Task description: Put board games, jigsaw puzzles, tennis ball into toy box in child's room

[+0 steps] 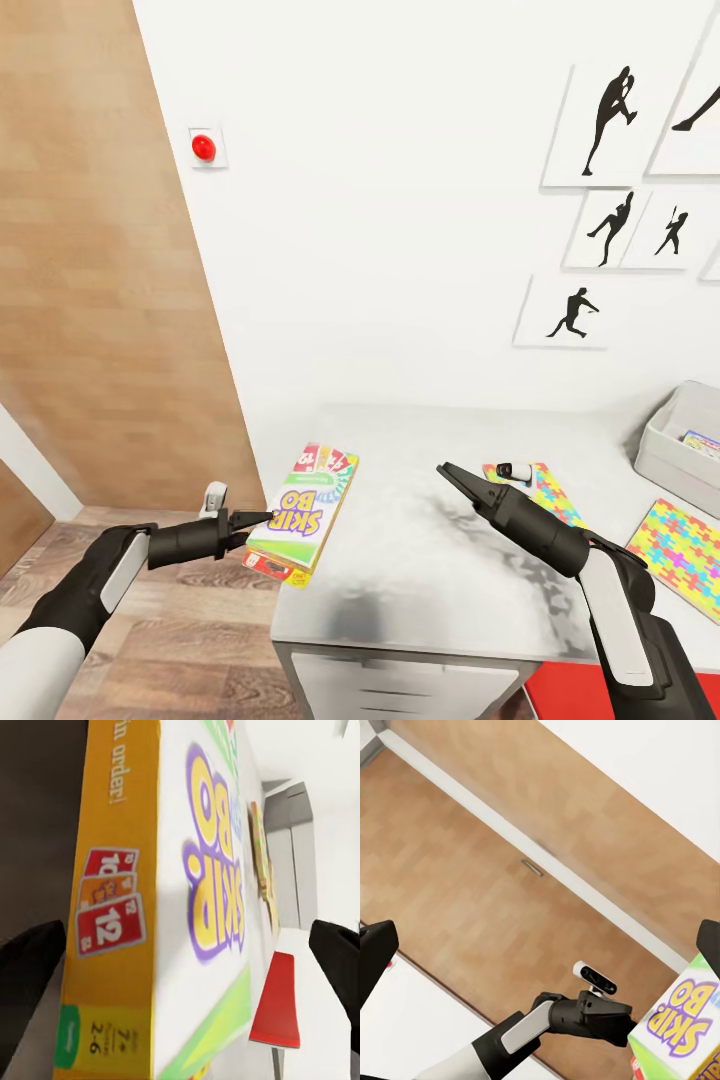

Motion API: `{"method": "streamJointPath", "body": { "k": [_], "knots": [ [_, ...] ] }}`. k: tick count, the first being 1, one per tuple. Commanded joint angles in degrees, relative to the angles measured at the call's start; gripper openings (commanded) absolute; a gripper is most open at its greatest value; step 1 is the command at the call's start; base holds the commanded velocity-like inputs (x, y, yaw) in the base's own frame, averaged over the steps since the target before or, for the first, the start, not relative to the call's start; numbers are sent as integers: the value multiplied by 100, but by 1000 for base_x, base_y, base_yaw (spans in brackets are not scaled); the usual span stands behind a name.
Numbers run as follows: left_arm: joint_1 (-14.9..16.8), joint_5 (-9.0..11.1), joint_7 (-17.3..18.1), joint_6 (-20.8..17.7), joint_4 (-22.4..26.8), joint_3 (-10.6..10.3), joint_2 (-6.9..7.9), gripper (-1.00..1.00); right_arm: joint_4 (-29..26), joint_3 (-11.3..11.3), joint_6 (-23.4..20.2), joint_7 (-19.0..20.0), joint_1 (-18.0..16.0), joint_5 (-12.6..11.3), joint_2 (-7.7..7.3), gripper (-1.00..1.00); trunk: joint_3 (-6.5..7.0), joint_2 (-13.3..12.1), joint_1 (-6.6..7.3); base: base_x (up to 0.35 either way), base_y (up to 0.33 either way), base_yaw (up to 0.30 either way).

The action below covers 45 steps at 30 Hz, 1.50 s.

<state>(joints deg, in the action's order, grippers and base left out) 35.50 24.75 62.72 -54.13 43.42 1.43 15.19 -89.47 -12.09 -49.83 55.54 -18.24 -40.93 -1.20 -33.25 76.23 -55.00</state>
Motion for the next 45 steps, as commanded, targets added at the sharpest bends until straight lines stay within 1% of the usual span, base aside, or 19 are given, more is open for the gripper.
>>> {"method": "streamJointPath", "body": {
  "k": [1, 34, 40, 45],
  "knots": [
    [4, 4, 11, -28, 0, 1, -2, -100, 0, -4, -27, 10, -4, -9, -1, 100, -5, 3, 0, 0, 0, 0],
    [1, 3, 41, -27, 2, -8, 8, -100, 0, 4, -27, 10, -4, -3, 5, 100, -5, 3, 0, 0, 0, 0],
    [1, 4, 46, -33, 1, -3, 12, -100, 0, 3, -27, 11, -4, -3, 5, 100, 102, -238, 132, 0, 0, 0],
    [7, 23, 47, -428, 1, 19, 37, -100, 7, -2, -32, 47, -4, -35, 5, 100, 192, -438, 242, 0, 0, 0]
  ]
}}
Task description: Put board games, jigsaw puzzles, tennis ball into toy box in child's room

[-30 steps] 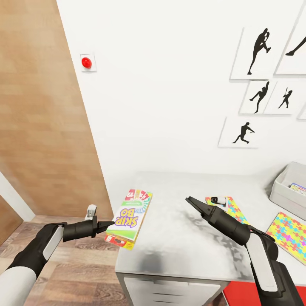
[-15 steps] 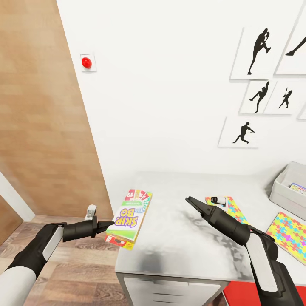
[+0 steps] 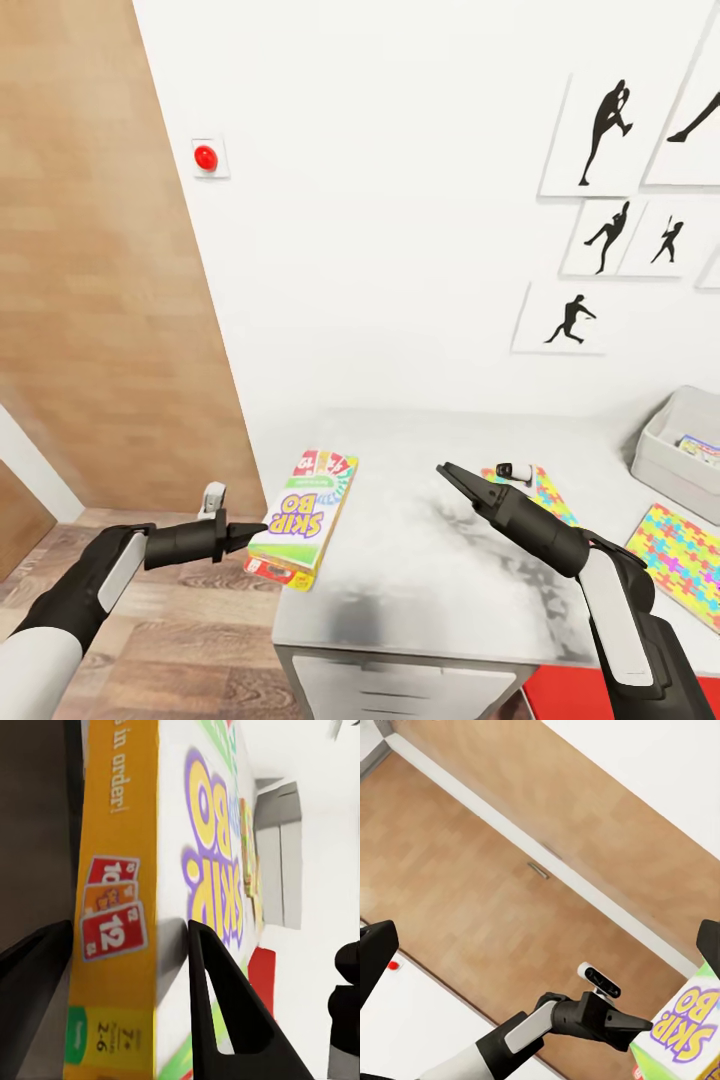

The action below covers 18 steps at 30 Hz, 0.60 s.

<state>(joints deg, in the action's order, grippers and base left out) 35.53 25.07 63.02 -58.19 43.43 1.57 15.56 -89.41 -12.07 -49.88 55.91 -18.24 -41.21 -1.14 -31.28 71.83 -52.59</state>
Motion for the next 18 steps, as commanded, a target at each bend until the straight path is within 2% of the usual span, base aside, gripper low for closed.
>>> {"method": "streamJointPath", "body": {
  "k": [1, 6, 9, 18],
  "knots": [
    [4, -4, 17, -61, 0, 7, 3, -100, 8, -9, -28, 4, -4, -11, 0, 100, 13, -38, 23, 0, 0, 0],
    [6, 5, 136, -161, -1, 10, 7, -100, 35, -39, -25, -20, -4, -14, 0, 100, 103, -239, 132, 0, 0, 0],
    [6, -6, 457, -178, -1, -1, 12, -100, 50, -48, -28, 0, -4, -18, 0, 100, 157, -359, 198, 0, 0, 0],
    [6, -20, 578, -179, -1, -1, 10, -100, 51, -145, -30, 22, -4, -19, 4, 100, 318, -720, 396, -120, 0, 0]
  ]
}}
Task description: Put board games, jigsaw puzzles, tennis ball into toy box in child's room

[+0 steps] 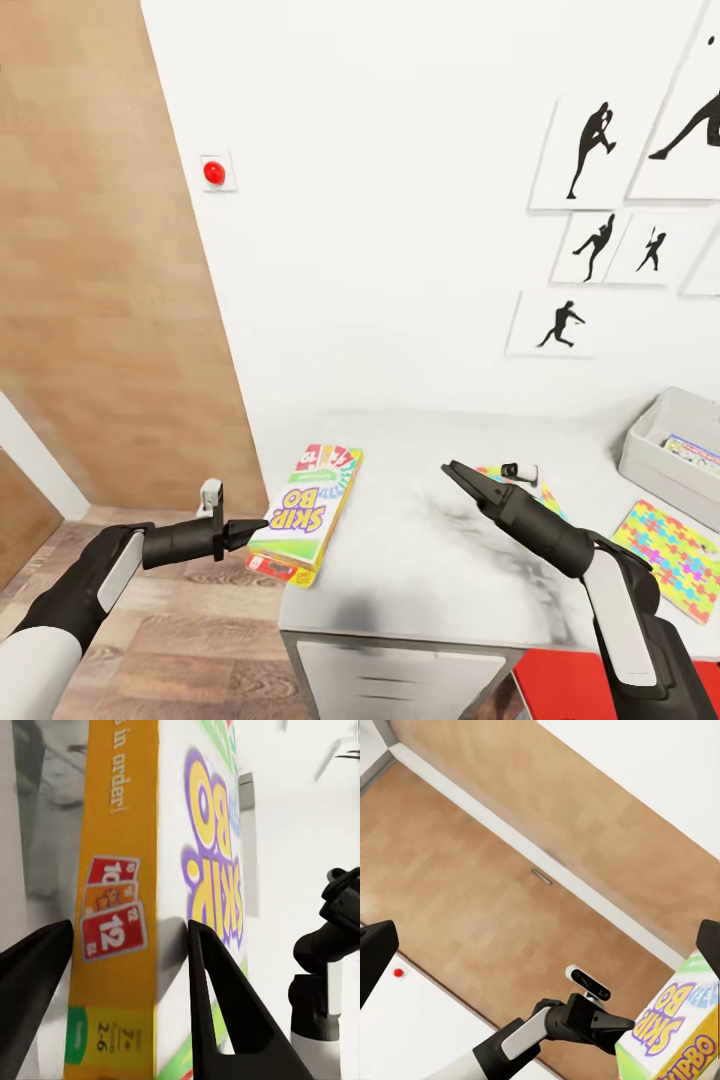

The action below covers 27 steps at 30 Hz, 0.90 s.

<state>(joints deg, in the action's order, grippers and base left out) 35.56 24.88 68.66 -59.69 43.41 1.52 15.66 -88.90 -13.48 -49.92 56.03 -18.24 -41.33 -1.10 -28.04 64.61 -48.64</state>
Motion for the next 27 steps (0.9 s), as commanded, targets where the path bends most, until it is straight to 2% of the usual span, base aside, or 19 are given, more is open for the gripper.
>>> {"method": "streamJointPath", "body": {
  "k": [1, 27],
  "knots": [
    [3, 0, 15, -28, 0, 4, 0, -100, 1, -4, -27, 10, -4, -7, 1, 100, 13, -38, 23, -34, 0, 0],
    [10, -27, 8, -21, 28, -1, 31, -100, 15, -31, 56, -33, -4, 40, 16, 100, 480, -1081, 594, -2, 0, 0]
  ]
}}
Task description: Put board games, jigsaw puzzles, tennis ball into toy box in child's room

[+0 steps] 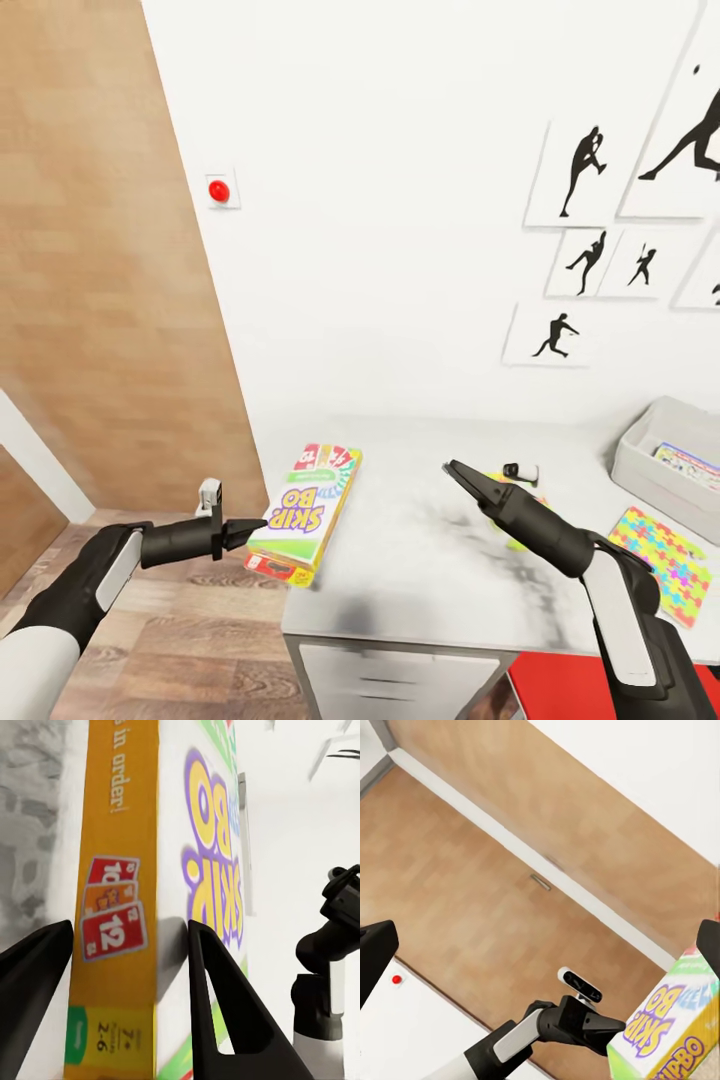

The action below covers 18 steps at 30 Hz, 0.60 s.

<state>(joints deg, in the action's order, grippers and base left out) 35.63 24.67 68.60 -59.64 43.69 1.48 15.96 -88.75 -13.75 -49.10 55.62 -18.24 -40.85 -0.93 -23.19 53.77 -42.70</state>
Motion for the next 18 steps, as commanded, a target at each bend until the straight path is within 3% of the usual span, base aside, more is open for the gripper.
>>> {"method": "streamJointPath", "body": {
  "k": [1, 4, 9, 18],
  "knots": [
    [4, -4, 15, -26, 13, 2, 43, -100, 17, -28, 35, 4, -4, -3, -8, 100, 12, -37, 22, 0, 0, 0],
    [5, 1, 21, -28, 27, 1, 140, -100, 27, -59, 149, -48, -4, 37, -16, 100, 66, -158, 88, 0, 0, 0],
    [5, 17, 64, -29, 96, 2, 300, -100, -9, -79, 147, -532, -4, 91, -34, 100, 120, -278, 154, 0, 0, 0],
    [5, 4, 786, -30, 138, 1, 536, -100, -73, -29, -143, -745, -4, 54, 35, 100, 281, -639, 352, 0, 0, 0]
  ]
}}
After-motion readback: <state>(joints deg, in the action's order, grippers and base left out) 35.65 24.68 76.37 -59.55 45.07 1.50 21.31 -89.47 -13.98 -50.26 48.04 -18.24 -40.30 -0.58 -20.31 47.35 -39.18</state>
